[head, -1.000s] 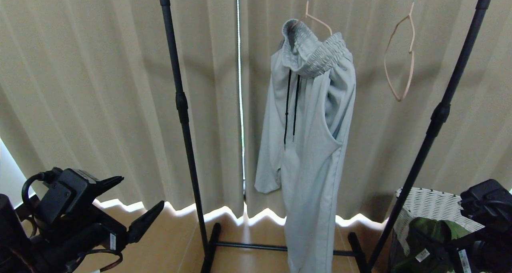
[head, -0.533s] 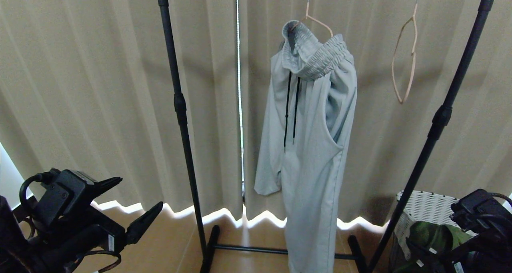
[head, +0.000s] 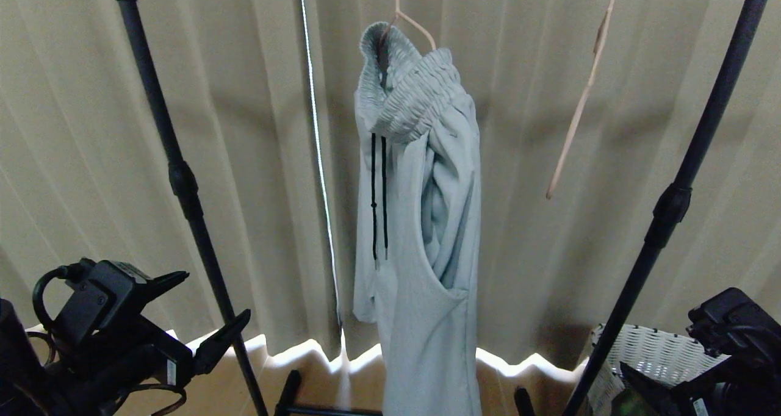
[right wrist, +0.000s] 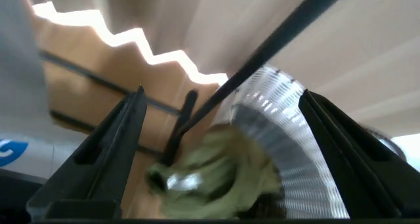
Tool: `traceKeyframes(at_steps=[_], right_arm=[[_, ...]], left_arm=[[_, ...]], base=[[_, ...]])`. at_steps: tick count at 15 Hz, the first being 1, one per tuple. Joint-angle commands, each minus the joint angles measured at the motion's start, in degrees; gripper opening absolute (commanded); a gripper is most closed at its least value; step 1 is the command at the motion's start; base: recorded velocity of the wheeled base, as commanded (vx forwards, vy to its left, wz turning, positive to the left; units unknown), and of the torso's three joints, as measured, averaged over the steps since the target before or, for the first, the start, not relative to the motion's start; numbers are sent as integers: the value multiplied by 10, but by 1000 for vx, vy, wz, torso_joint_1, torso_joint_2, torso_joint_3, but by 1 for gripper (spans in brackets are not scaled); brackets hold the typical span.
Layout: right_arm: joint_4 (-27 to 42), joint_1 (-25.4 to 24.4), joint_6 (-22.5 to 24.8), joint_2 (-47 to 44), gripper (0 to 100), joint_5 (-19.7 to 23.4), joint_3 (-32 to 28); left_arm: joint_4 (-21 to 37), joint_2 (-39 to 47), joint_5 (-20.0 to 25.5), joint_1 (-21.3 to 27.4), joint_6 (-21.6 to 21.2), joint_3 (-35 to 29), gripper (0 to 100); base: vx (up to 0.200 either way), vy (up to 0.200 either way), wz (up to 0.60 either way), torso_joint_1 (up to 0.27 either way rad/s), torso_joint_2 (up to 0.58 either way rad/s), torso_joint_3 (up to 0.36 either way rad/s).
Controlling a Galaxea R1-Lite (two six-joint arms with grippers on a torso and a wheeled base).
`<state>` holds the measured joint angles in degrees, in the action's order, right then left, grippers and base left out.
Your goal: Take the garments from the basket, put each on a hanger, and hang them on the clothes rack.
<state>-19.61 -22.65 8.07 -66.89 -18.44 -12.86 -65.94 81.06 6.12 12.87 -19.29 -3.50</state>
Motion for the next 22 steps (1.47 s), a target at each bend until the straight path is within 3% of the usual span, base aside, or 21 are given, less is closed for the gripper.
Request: traceKeyframes(at_steps=[1,7,14,15,19,22], right_arm=[[0,0,0,1,100,0,0],[2,0,1,1,100,-1,0],[5,18,5,0,100,-6,-5],[6,39,24,-16,100,-6,-16],[9,175,214,-99,100,0,-30],[10,188,232,-180,100,0,-65]], left_arm=[[-1,0,0,0,-1,1,100],[-2,-2,0,1,-1,3,100],[-2,-23,0,0,-4,8,100],[-2,-28,0,0,-4,8,100],[-1,-25,0,1,-3,10,100],[-1,-21,0,-1,2,-11,100]], base=[[0,0,0,0,0,0],[0,0,0,0,0,0],[-171,0,0,1,3,1],[0,0,0,0,0,0],[0,0,0,0,0,0],[0,0,0,0,0,0]])
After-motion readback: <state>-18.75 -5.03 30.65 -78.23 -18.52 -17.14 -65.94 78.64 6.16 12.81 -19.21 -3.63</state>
